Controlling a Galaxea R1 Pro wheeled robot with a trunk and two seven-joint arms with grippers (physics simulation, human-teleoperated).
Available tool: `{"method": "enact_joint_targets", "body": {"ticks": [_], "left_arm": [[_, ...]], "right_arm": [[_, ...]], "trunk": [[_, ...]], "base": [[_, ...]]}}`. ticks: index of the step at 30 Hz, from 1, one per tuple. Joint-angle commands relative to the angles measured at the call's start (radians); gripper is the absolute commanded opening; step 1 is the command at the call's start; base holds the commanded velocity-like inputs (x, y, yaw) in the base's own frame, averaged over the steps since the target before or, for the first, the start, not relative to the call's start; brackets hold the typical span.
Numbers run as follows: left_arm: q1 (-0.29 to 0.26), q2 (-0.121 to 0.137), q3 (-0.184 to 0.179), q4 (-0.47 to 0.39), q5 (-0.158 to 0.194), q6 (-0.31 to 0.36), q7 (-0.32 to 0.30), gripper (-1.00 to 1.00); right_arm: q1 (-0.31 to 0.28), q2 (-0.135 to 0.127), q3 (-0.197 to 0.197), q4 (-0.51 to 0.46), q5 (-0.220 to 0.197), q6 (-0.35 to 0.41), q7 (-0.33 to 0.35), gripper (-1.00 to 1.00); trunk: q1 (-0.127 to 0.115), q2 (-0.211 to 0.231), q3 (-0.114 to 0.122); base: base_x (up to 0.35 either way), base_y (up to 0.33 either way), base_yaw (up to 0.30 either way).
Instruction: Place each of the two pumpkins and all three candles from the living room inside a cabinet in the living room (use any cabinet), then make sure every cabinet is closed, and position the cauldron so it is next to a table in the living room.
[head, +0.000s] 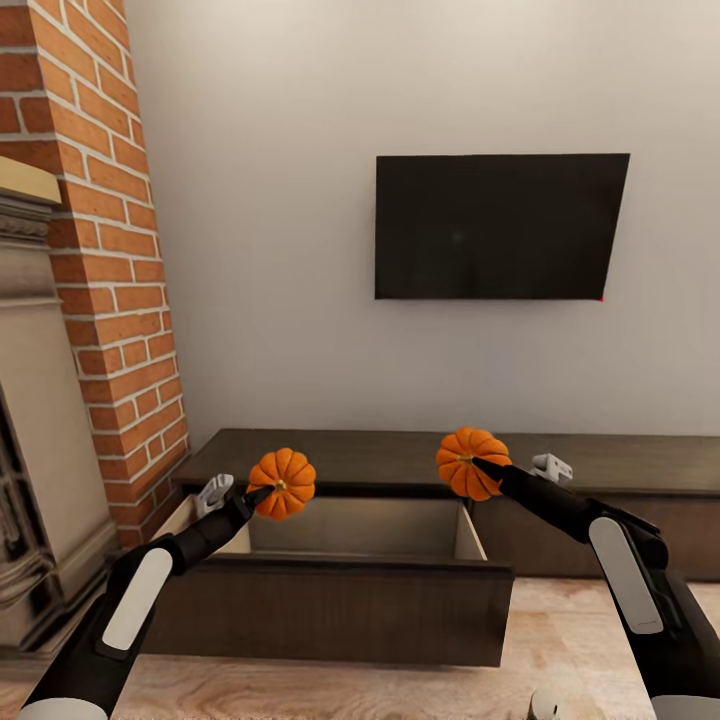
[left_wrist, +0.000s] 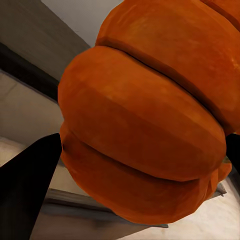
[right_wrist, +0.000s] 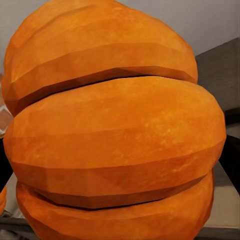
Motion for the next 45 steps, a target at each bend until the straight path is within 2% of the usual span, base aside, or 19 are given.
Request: {"method": "enact_joint_targets", "body": {"ticks": [1,23,42,45], "left_arm": [[-0.001,0.0,0.003,-0.001,0.006,0.007,-0.002,-1.0],[-0.001,0.002,0.003,-0.004,0.007,0.007,-0.006,-1.0],[-0.001,0.001,0.003,-0.005,0.007,0.007,-0.005,-1.0],[-0.001,0.001,0.003,-0.005,0.007,0.007,-0.007,-1.0]], "right_arm": [[-0.001,0.0,-0.002,0.0,0.001,0.005,0.005,-1.0],[-0.001,0.0,-0.002,0.0,-0.001,-0.013,0.006,-1.0],[-0.001,0.0,-0.001,0.001,-0.002,-0.013,0.006,-1.0],[-0.001,0.0,-0.001,0.001,-0.003,-0.013,0.006,-1.0]], "trunk": [[0.0,-0.001,-0.003],[0.0,-0.001,-0.039],[-0.009,0.004,0.003],[-0.009,0.004,-0.002]], "base": [[0.0,0.0,0.0],[0.0,0.0,0.0],[0.0,0.0,0.0],[0.0,0.0,0.0]]}}
